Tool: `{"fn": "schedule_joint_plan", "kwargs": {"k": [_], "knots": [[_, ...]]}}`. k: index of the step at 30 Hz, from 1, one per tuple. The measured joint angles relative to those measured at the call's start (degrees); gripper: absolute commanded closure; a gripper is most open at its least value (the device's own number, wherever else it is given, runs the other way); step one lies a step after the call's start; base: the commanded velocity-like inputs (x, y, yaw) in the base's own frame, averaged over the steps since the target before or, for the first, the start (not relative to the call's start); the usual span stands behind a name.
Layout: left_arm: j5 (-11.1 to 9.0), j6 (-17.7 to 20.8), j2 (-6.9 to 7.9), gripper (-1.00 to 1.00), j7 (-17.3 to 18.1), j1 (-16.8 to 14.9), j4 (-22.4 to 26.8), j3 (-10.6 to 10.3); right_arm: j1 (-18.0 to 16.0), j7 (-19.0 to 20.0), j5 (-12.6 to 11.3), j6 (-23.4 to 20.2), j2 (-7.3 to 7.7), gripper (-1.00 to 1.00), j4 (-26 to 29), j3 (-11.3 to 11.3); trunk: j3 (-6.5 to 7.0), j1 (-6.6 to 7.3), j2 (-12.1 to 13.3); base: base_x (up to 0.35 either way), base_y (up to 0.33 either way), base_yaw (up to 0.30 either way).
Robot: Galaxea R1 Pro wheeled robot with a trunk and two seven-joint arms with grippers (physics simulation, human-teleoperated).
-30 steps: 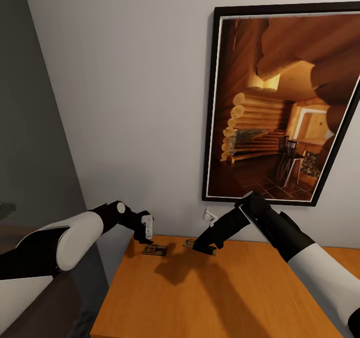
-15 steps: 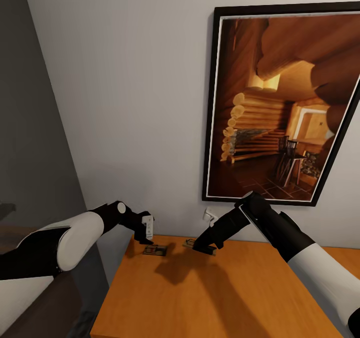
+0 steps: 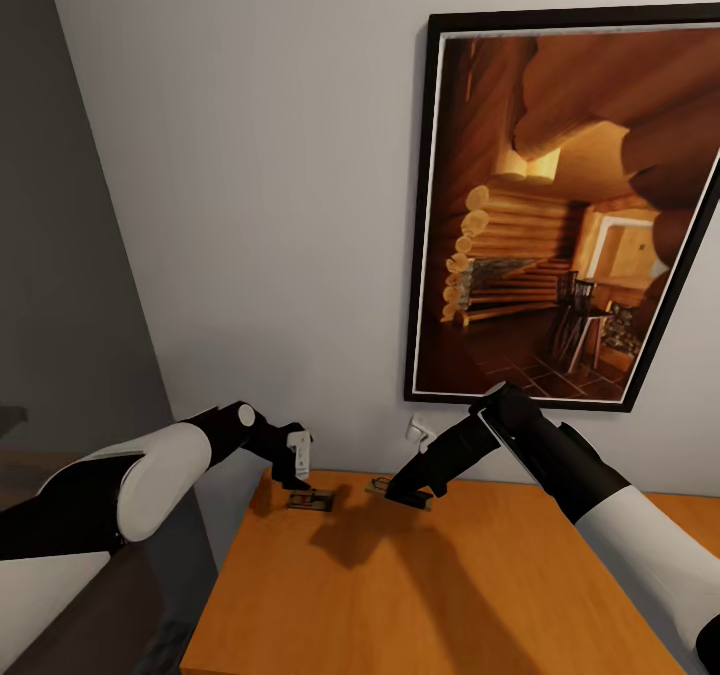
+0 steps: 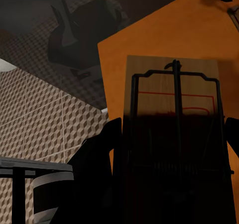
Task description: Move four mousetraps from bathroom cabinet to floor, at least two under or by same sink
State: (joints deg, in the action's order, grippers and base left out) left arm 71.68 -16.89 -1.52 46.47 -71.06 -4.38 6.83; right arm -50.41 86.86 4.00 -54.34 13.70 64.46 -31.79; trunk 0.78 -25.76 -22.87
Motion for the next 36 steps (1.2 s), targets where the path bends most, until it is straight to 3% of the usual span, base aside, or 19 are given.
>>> {"fn": "schedule_joint_plan", "kwargs": {"k": [10, 23, 36], "knots": [[0.0, -0.6, -0.24, -1.00, 4.8, 0.0, 0.0, 0.0, 0.0, 0.0, 0.0, 0.0, 0.00, 1.00, 0.0, 0.0, 0.00, 0.00, 0.0, 0.000, 0.000, 0.000], [0.1, -3.6, 0.60, -1.00, 5.4, 0.0, 0.0, 0.0, 0.0, 0.0, 0.0, 0.0, 0.00, 1.00, 0.0, 0.0, 0.00, 0.00, 0.0, 0.000, 0.000, 0.000], [0.1, -3.8, 0.70, -1.00, 5.5, 0.0, 0.0, 0.0, 0.0, 0.0, 0.0, 0.0, 0.00, 1.00, 0.0, 0.0, 0.00, 0.00, 0.0, 0.000, 0.000, 0.000]]}}
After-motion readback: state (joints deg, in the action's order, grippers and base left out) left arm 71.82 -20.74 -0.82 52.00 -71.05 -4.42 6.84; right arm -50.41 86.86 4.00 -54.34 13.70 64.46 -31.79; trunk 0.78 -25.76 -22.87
